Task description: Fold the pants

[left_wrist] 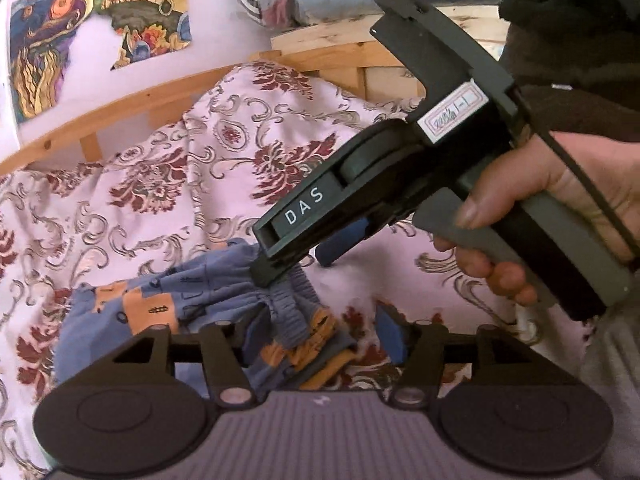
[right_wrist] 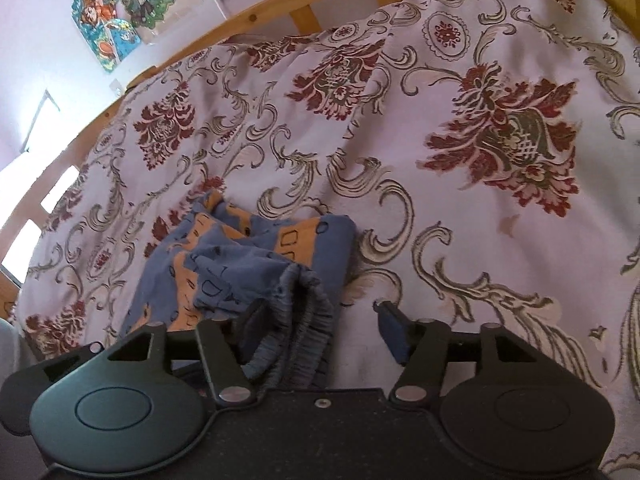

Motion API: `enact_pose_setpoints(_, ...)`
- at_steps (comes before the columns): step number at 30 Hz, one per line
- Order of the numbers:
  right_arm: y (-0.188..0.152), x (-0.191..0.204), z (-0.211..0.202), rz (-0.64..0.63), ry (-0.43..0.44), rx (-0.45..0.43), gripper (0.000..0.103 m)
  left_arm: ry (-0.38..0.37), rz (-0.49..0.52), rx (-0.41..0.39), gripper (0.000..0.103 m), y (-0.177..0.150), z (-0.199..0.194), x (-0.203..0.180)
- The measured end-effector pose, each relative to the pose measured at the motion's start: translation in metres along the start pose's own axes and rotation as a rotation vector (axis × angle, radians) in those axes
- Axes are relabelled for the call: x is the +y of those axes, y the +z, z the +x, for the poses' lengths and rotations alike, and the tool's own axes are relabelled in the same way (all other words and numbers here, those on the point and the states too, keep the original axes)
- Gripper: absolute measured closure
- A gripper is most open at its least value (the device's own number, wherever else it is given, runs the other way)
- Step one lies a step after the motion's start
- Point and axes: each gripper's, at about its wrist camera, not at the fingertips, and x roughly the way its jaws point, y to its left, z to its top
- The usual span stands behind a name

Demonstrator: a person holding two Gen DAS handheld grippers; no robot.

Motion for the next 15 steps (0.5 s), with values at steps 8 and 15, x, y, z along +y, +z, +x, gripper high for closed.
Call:
enact_pose_setpoints(8,-0.006,0.008,-0.01,-0.046,-0.11,-0.04,0.016,-0.039,-0.1,-0.029,0.011,-0.007,-0.04,0.036)
enact_pose_setpoints(15,-0.019,0.049,-0.025,-0.141,-0.194,-0.106,0.003,0.149,-0.349,0.028,0.0,-0.021,-0.072,0.124)
